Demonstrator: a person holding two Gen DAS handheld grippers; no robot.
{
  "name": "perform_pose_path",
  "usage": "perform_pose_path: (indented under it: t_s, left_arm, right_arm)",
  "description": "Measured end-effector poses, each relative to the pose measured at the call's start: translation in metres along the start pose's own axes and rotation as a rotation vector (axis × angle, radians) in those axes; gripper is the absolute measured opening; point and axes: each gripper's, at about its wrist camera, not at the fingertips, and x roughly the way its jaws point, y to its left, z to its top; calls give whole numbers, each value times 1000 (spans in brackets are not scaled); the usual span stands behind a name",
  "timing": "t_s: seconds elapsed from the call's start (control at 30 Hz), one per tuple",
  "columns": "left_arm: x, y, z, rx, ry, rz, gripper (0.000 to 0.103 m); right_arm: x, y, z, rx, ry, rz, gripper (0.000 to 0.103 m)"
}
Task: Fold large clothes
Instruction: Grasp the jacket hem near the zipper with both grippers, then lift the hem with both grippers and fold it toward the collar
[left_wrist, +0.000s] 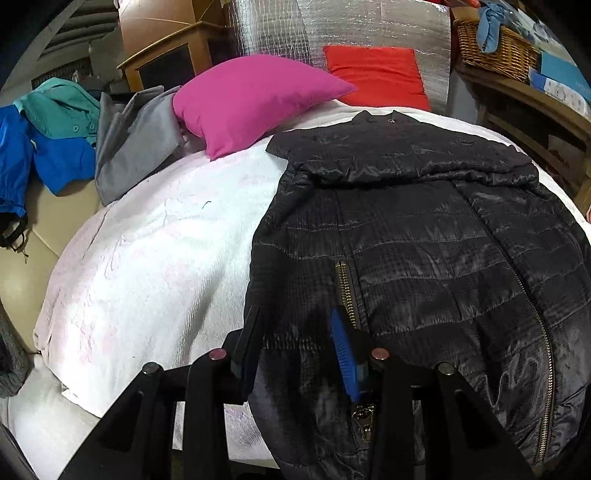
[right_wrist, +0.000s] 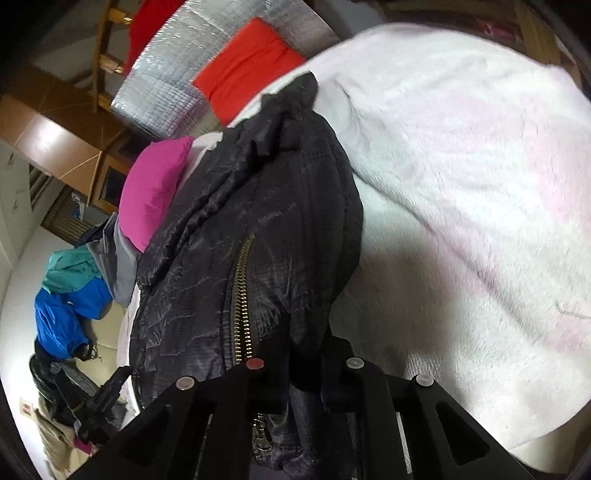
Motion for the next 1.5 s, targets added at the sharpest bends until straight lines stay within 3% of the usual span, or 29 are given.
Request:
perform_pose_path:
  t_s: [0.07,0.27,0.3,0.37,0.67,0.8,0.87,0.9,0.97,1.03,1.07,1.1,1.33,1.5]
  left_arm:
    - [-1,-1,0,4,-1,5,39]
    - [0,-1,0,2,3,7,39]
    - [0,0,0,-1,5,7,39]
    - [0,1,0,-3,9,9,39]
    - [6,6,-3,-24,39,17,39]
    - [14,12,-7,-66,86,7,39]
    - [15,15,-11,-93,111,-7,42]
    - [15,17,-13,-108,119,-18,44]
    - [12,21,-20,-158,137,-47,60]
    - [9,26,-29,-225,155,-98,62]
    - [7,27,-33,-246,163,-113,62]
    - [3,29,-39,-271,170,-120,62]
    - [-15,36,-82,-391,209,-192,69]
    - [-10,37,-98,-423,268,-197,70]
  right_arm:
    - [5,-2,-1,16,26,-4,21]
    - [6,0,-3,-5,28,9,20]
    - [4,5,-4,-34,17,0,14]
    - [1,15,-5,-80,-10,-23,12]
    - [-36,29,-14,-122,-165,17,10]
    - [-13,14,-14,-58,-49,-81,10]
    - [-12,7,-14,-8,-24,-47,11]
    - [-16,7,-14,5,-22,-21,14]
    - [-21,8,-16,15,-20,-1,19]
    - [-23,7,-23,20,4,12,39]
    - [-23,6,-25,22,14,9,54]
    - [-22,6,-29,22,35,4,59]
    - [-23,-4,-58,-58,140,-41,59]
    - [-26,-13,-66,-57,111,19,59]
